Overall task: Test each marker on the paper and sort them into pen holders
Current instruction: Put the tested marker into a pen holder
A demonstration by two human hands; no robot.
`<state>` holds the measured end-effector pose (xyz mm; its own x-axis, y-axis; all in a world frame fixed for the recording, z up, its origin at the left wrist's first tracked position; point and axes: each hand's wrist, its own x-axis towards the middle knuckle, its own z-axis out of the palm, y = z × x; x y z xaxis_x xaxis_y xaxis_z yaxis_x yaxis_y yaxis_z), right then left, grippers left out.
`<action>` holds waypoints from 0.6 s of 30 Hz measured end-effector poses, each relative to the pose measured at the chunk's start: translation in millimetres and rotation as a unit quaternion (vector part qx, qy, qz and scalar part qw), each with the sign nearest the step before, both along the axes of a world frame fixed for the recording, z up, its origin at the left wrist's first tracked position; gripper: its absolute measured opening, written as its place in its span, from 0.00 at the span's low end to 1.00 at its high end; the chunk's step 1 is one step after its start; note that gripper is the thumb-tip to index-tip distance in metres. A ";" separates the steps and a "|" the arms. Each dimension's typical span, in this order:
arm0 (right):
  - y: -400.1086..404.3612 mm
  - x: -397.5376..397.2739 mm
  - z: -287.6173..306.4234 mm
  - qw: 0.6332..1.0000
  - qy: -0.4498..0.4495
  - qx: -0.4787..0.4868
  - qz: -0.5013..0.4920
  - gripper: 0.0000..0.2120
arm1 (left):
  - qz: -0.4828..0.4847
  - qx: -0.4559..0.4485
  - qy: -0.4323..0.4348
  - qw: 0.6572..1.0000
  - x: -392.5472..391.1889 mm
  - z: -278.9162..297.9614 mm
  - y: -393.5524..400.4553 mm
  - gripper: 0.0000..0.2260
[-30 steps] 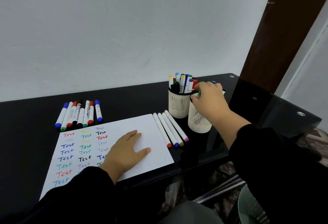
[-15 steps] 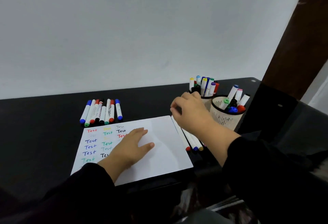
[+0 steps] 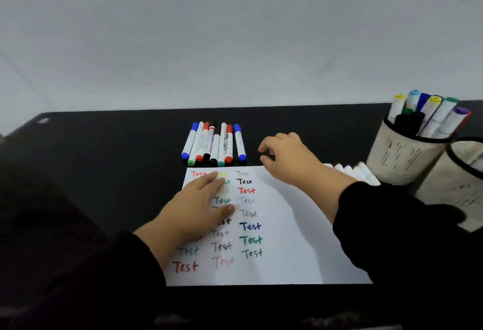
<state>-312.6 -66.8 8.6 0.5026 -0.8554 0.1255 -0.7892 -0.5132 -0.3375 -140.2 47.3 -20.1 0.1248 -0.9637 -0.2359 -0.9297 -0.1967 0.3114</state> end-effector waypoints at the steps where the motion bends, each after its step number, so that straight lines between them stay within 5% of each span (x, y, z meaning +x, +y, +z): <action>1: -5.6 5.0 -1.6 1.000 0.006 0.008 0.007 0.14 | -0.003 -0.004 0.000 1.000 0.4 -0.9 0.2 0.32; 10: -35.0 42.9 -16.5 0.995 0.050 0.054 0.064 0.14 | -0.011 -0.023 0.000 1.000 5.7 -9.5 -2.3 0.33; 18: -41.7 56.6 -18.0 0.996 0.000 0.084 -0.030 0.07 | -0.016 -0.027 -0.001 0.999 7.3 -11.4 -0.8 0.32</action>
<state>-256.0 -108.5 -9.4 0.4506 -0.8924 -0.0217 -0.8160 -0.4019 -0.4154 -132.9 46.6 -31.5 0.0934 -0.9786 -0.1832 -0.9362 -0.1489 0.3183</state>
